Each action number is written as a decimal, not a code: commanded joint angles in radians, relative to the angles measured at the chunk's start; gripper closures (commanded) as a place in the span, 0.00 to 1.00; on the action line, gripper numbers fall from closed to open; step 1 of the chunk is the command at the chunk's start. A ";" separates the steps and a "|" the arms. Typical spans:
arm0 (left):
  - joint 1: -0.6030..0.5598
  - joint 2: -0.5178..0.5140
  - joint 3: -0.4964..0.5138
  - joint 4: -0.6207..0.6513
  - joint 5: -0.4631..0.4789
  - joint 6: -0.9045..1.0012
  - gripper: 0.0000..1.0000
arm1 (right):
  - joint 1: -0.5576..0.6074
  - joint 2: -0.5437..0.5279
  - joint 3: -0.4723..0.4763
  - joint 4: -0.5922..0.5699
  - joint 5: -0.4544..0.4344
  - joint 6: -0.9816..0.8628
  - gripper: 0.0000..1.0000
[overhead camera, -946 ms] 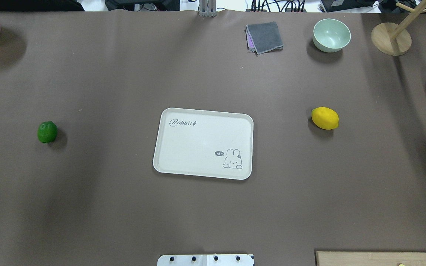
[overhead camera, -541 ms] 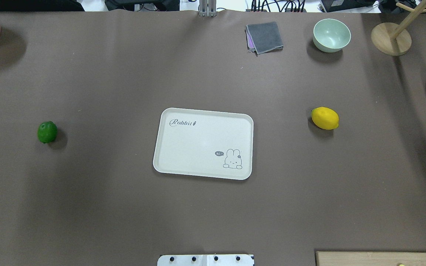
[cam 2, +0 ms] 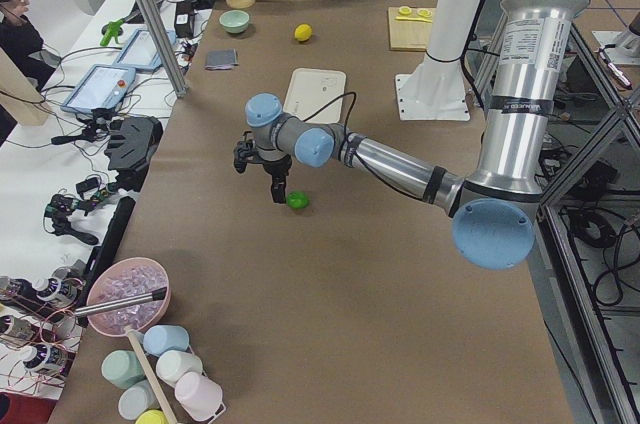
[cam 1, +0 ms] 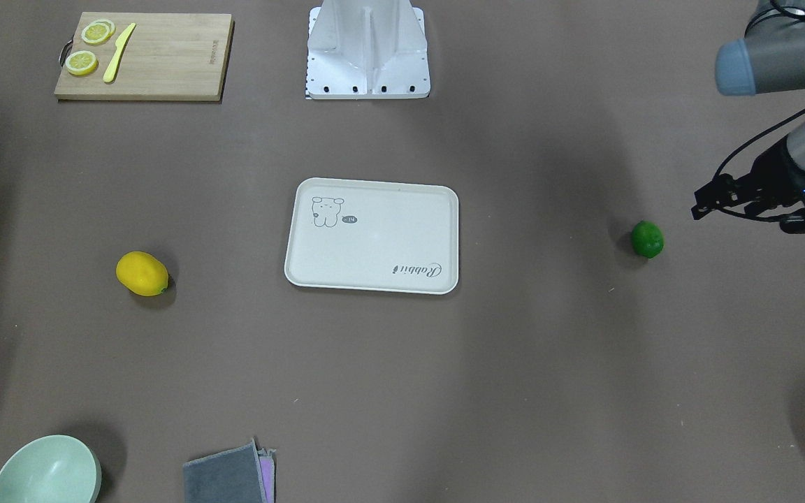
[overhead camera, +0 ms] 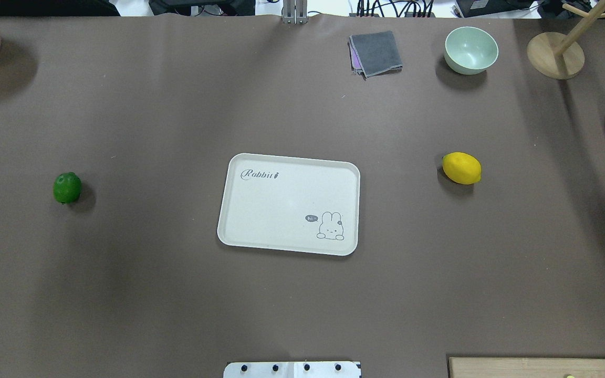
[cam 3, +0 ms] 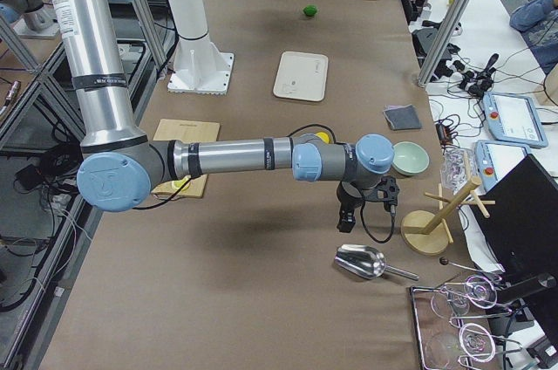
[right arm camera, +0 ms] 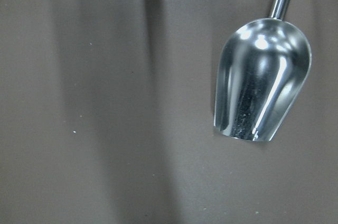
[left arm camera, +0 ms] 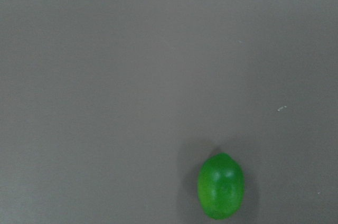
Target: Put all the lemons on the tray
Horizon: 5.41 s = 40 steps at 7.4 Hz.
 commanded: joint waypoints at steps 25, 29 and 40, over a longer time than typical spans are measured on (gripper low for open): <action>0.344 -0.472 0.233 -0.187 -0.125 -0.327 1.00 | -0.538 0.248 -0.056 0.193 -0.057 0.081 0.01; 0.423 -0.580 0.331 -0.198 -0.084 -0.360 1.00 | -0.549 0.233 -0.062 0.191 -0.057 0.079 0.01; 0.351 -0.573 0.381 -0.319 -0.038 -0.386 0.02 | -0.531 0.286 -0.042 0.193 0.005 0.032 0.88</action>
